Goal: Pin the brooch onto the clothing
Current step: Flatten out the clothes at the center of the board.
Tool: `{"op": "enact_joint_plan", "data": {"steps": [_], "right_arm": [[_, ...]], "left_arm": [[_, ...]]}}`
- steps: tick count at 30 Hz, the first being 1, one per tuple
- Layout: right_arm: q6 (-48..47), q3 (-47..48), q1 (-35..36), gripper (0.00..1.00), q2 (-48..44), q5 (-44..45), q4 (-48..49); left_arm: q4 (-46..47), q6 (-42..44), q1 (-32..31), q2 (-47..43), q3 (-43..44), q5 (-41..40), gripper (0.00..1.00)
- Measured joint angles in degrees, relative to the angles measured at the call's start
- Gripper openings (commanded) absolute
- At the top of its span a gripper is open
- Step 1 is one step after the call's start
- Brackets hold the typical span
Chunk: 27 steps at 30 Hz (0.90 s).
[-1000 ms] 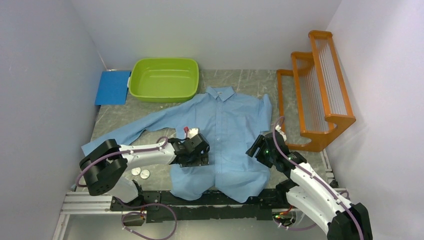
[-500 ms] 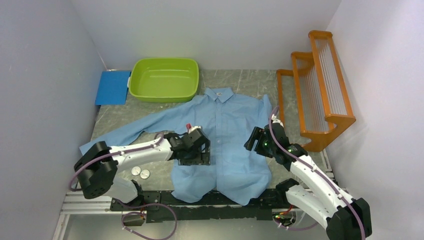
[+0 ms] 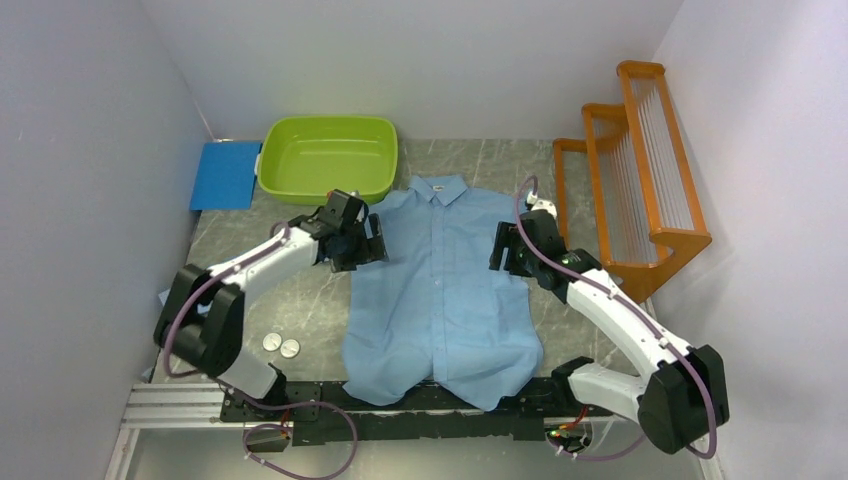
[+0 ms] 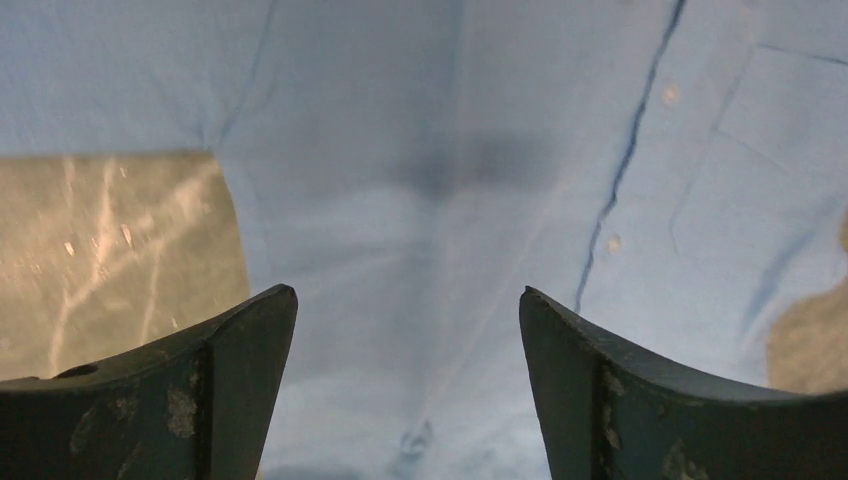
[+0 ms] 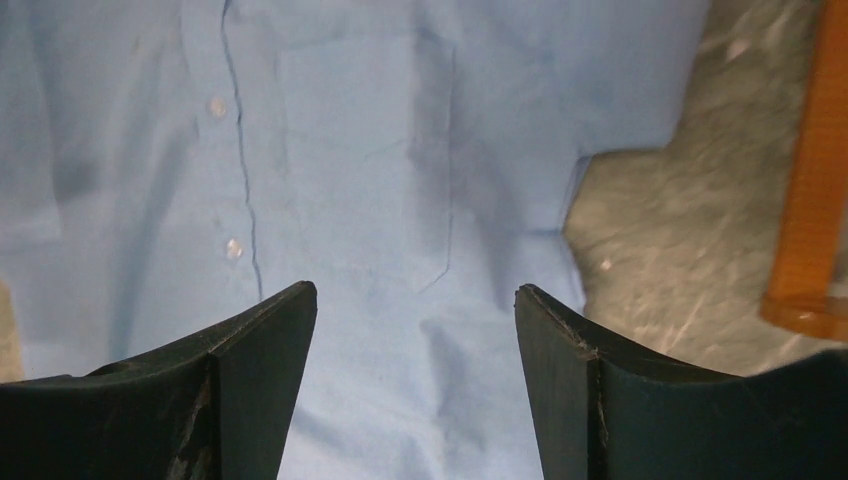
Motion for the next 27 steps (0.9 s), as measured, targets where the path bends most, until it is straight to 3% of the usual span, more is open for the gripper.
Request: {"op": "enact_joint_plan", "data": {"steps": [7,15,23,27], "right_arm": [[-1.5,4.0,-2.5,0.75,6.0,9.1,0.0],[-2.1,5.0,-15.2,0.72,15.9,4.0,2.5],[-2.1,9.6,-15.4,0.58,27.5,2.5,6.3],[-2.1,11.6,-15.3,0.56,30.7,4.1,6.8]], "left_arm": [[-0.7,4.9,1.3,12.3,7.9,-5.6,0.78],[-1.9,5.5,8.0,17.4,8.1,-8.9,0.74],[-3.2,6.1,11.2,16.2,7.1,-8.4,0.81],[-7.3,7.7,11.2,13.3,8.3,-6.0,0.83]]}}
